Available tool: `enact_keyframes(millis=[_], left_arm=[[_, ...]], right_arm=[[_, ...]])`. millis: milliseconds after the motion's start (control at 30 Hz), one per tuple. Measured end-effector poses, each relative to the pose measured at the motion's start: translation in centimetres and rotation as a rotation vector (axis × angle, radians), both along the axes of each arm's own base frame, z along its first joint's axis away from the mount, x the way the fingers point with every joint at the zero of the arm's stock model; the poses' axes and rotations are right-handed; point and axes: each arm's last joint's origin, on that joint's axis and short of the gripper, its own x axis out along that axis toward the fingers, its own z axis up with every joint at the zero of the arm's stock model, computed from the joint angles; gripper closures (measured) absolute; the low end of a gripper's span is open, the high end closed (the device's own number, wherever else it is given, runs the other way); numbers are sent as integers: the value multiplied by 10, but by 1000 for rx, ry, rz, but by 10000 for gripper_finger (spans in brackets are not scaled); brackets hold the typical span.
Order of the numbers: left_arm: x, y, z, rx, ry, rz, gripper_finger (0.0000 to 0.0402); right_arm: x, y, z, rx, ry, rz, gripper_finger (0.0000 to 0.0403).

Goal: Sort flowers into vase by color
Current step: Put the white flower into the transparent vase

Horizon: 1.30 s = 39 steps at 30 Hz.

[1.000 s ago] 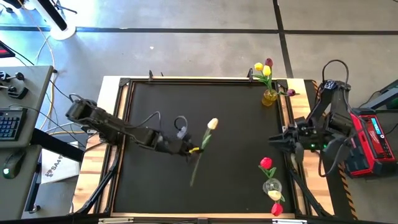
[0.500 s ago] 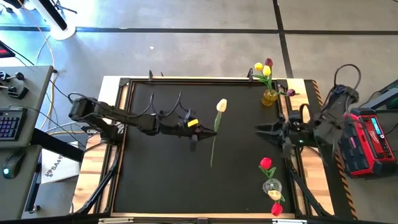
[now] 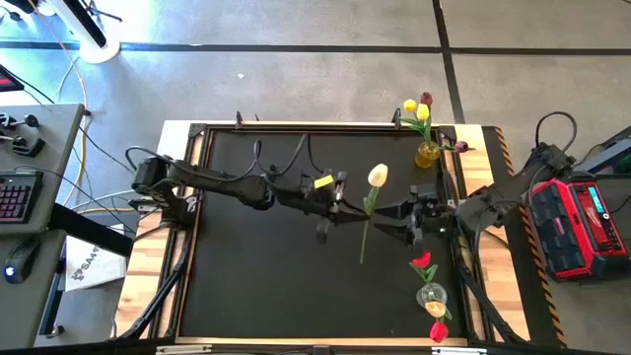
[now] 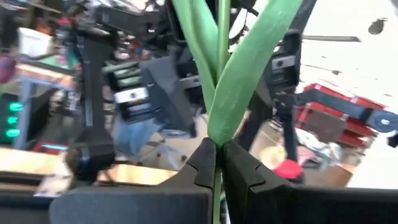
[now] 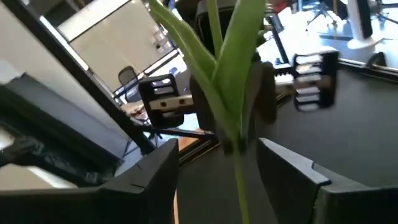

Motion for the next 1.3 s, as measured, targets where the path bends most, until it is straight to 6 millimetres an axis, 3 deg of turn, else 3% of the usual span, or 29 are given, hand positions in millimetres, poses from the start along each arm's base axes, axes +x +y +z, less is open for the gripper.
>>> enact_keyframes(millis=[367, 833, 1100, 1300], left_arm=[[9, -16, -10, 21, 38, -119, 401], [9, -16, -11, 21, 44, -119, 398], [9, -15, -16, 19, 96, -112, 350], [1, -4, -20, -25, 273, -88, 318]], right_arm=[[14, 1, 1, -28, -39, 16, 213], [14, 3, -1, -53, -24, 97, 395], [13, -3, -1, -60, -8, 75, 400], [-21, -19, 2, -17, 72, 60, 401]])
